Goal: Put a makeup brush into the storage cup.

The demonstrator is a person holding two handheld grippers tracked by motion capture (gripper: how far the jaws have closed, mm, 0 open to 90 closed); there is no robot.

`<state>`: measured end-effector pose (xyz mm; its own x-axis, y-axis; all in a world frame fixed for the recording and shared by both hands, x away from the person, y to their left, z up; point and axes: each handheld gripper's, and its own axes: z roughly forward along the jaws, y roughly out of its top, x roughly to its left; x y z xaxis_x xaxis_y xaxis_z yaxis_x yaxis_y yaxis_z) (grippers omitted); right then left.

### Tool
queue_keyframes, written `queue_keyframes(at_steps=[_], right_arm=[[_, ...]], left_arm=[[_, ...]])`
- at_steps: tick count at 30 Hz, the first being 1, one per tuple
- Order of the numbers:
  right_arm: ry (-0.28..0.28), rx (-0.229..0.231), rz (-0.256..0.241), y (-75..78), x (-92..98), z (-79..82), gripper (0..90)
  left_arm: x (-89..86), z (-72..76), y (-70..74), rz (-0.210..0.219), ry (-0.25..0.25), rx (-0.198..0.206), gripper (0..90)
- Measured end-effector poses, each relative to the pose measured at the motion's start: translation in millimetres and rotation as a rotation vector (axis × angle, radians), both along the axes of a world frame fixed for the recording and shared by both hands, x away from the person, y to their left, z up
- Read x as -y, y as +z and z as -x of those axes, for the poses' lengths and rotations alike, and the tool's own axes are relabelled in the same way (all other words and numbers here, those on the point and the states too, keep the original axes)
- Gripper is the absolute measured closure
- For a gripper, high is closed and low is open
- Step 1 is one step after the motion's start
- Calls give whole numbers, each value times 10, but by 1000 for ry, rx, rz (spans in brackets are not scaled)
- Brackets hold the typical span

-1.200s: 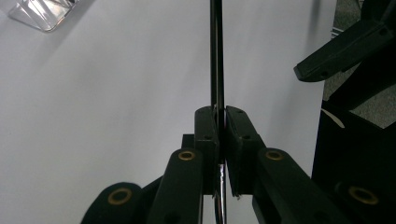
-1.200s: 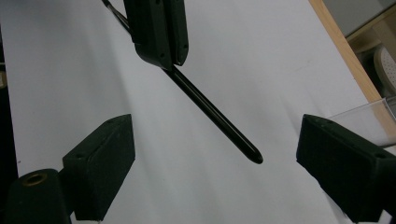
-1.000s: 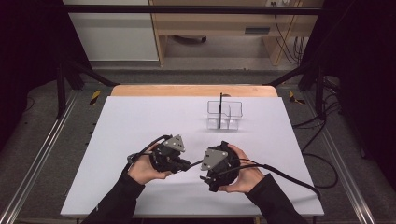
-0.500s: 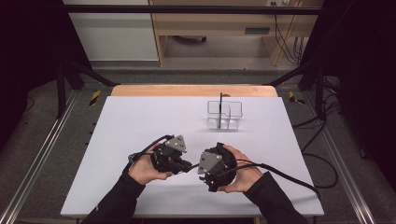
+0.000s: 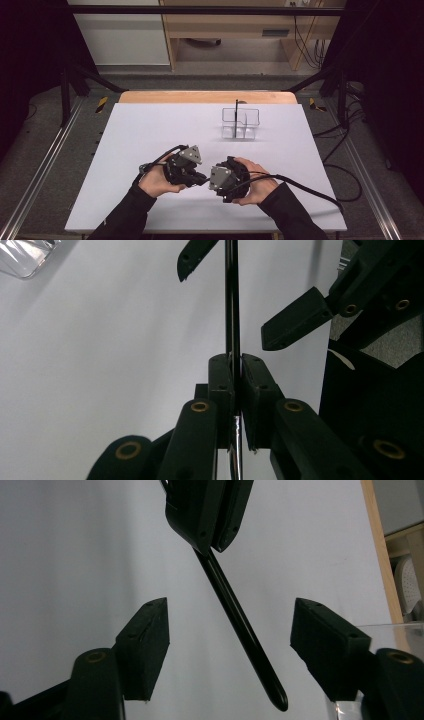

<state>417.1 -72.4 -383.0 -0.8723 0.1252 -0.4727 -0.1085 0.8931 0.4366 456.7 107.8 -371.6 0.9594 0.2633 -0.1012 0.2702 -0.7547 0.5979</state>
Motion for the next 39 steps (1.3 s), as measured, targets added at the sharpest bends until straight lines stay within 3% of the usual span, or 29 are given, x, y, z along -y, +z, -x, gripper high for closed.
queue_keyframes(at_steps=[21, 32, 39], right_arm=[[65, 61, 69, -57, -44, -15, 597], [97, 63, 86, -83, -61, -23, 762], [108, 51, 108, -106, -68, -29, 794]], left_arm=[[27, -8, 7, -24, -9, -12, 835], [35, -4, 2, -45, -19, -12, 834], [37, -12, -3, -46, -19, -18, 834]])
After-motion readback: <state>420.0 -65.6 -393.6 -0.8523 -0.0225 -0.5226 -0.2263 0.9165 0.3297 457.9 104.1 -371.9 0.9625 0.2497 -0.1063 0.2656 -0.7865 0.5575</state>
